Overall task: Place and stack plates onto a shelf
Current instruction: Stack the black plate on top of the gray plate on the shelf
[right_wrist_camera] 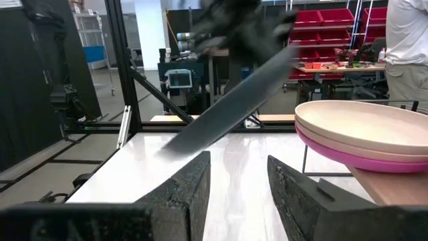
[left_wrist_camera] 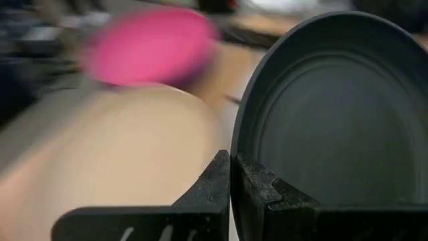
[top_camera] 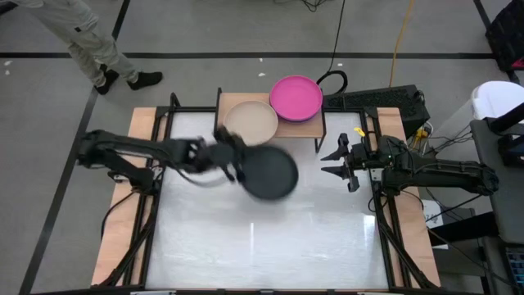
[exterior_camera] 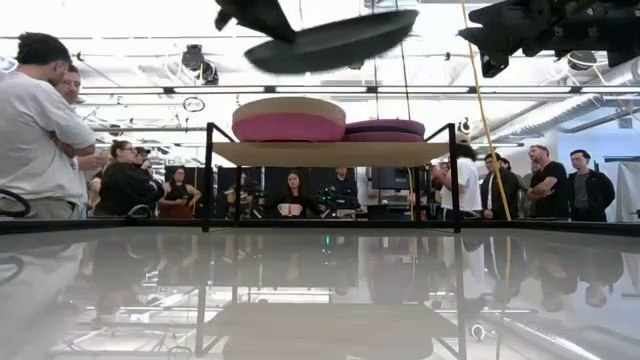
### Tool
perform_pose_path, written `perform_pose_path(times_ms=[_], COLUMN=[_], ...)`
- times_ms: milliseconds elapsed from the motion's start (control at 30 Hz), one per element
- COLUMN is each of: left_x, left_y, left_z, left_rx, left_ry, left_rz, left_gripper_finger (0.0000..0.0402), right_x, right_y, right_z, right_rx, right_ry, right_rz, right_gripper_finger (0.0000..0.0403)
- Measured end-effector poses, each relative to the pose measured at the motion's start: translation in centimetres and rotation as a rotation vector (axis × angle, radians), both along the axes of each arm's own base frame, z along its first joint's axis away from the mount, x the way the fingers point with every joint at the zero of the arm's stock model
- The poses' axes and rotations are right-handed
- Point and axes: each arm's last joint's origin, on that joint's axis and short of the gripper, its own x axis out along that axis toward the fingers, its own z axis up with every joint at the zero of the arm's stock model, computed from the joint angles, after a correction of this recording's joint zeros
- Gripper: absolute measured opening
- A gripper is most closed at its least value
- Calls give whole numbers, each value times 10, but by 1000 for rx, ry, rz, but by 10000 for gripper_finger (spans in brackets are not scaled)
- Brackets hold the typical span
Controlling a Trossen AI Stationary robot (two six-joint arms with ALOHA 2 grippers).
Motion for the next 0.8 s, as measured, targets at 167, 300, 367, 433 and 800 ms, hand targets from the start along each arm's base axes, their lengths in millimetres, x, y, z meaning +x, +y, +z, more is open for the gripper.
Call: perform_pose_path(times_ms=[167, 300, 367, 433, 800], left_x=[-31, -45, -49, -52, -74], left_y=[50, 93, 113, 129, 165], left_z=[29, 29, 26, 24, 18], left_rx=[-13, -104, -176, -235, -340], left_ry=[-119, -124, -128, -148, -134], left_rz=[206, 293, 307, 315, 366], left_gripper_finger=[9, 9, 9, 9, 44], right_x=[0, 0, 0, 0, 0], right_y=[0, 0, 0, 0, 0], right_z=[0, 0, 0, 0, 0], right_rx=[0, -1, -1, -2, -7], right_ry=[-1, -1, -1, -1, -1], right_rz=[0, -1, -1, -1, -1], right_gripper_finger=[130, 130, 130, 130, 130])
